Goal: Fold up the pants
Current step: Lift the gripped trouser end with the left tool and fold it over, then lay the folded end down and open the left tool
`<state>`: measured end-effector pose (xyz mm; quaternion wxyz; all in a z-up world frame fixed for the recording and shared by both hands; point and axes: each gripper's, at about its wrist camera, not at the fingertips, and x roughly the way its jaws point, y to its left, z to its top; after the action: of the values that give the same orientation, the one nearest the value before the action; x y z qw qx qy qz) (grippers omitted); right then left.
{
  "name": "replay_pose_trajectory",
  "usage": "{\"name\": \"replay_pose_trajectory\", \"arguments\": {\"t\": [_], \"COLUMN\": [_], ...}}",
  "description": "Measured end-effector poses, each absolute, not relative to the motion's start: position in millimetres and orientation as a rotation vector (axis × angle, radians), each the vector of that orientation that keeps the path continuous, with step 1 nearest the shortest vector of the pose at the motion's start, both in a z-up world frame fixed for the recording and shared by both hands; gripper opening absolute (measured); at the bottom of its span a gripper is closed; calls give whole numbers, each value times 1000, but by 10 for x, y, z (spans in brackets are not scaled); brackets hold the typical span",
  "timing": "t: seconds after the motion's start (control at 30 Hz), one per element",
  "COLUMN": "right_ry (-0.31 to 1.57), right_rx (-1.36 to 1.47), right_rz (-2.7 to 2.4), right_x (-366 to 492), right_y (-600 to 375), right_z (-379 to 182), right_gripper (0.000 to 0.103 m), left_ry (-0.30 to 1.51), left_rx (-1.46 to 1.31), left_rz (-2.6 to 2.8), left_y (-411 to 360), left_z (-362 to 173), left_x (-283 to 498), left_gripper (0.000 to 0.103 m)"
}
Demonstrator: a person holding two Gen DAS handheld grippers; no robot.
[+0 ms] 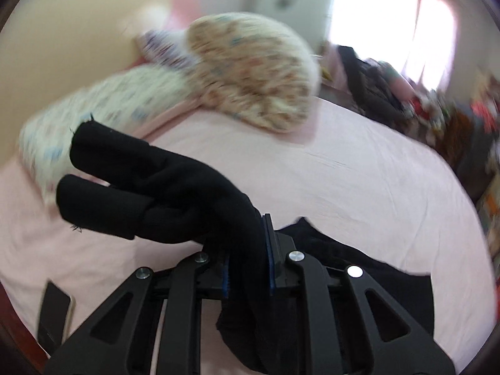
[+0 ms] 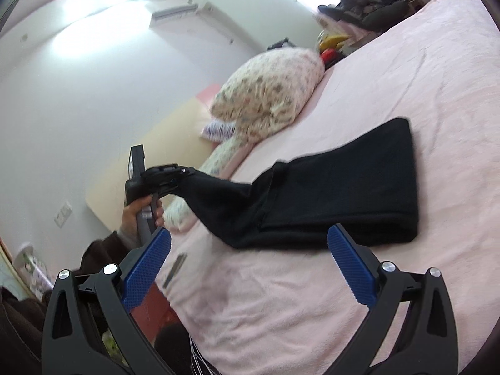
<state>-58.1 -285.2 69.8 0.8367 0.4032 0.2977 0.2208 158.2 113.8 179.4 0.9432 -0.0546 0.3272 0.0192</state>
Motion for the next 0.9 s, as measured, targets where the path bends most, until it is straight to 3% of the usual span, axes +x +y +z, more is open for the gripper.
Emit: {"name": "replay_pose_trajectory", "arguments": {"t": [0.2,0.4,0.57,0.9], "right_ry": [506,393,372,416], "right_rx": [941,1036,1112,1060], "right_rz": [324,171,126,147], "right_x": [-740,-935,-986,-859], "right_y": [-3283,-3723,-3922,-3825], "right_z": [785,801,728,712], "right_gripper": [102,102,102,102], "left_ry": [624,667,771,648], "left_rx": [162,454,539,477], "left_rz": [-137,-305,-356,-382], "left_y": [-184,-1367,-1667,-1569], "left_z": [1790,961,325,602], "left_x": [1287,800,657,404], "left_gripper": [17,17,17,17]}}
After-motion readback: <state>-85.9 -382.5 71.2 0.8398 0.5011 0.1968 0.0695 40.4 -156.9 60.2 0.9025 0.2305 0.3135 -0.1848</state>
